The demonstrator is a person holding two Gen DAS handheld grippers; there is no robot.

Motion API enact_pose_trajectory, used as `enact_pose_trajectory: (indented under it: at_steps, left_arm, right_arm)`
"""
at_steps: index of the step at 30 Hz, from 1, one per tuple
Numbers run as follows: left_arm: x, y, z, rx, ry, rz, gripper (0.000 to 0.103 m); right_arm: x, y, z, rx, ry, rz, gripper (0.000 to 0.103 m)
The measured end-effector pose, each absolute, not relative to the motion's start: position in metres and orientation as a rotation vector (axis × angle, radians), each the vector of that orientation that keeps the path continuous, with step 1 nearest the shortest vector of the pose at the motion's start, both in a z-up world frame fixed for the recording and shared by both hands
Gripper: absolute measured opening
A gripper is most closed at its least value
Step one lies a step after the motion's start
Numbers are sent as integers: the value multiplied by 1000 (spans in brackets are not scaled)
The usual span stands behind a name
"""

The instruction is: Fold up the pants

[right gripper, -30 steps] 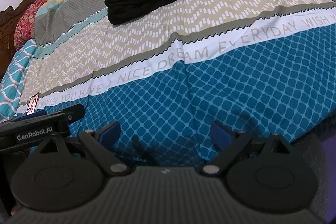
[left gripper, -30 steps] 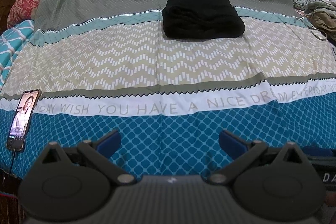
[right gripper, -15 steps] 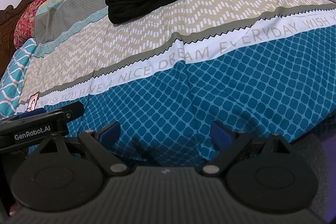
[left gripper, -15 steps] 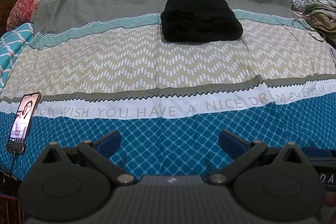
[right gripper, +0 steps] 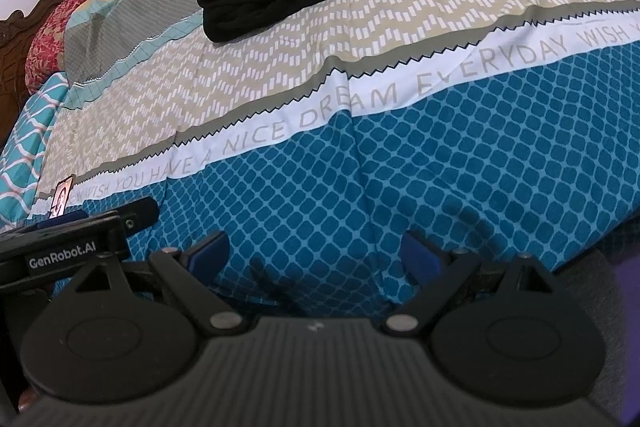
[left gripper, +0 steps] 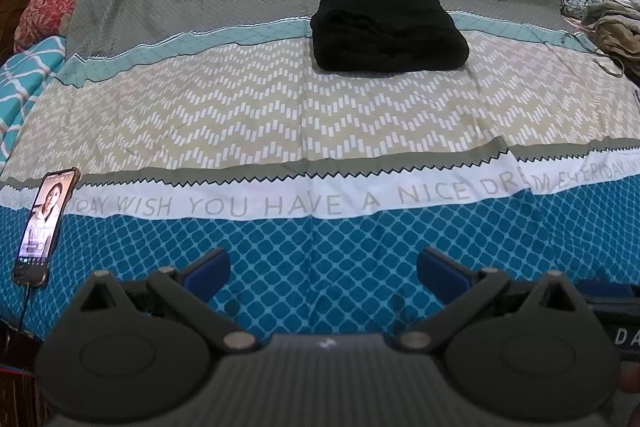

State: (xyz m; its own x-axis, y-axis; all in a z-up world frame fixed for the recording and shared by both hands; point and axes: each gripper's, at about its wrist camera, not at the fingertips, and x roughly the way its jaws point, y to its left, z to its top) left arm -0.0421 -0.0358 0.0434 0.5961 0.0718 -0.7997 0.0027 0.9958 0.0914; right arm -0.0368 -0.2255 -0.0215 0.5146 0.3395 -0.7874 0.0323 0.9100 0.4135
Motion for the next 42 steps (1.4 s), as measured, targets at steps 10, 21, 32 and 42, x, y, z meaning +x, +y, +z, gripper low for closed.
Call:
enact_pose_trajectory:
  at_steps: [10,21,32,42]
  left_arm:
    - [-41,-35,42,72,945,46,103]
    - [-45,-38,47,114,900,75,103]
    - [-47,-37,50,127,869,79,103]
    - [-48,-37,49,127,870,72,103]
  right_arm:
    - [-37,-227,-21,405,1022,192,94]
    - [-41,-225,-11,370,954,175,94]
    - [-41,-226,-8,369,928,166,94]
    - [-43,-226,-5,368,918,160,94]
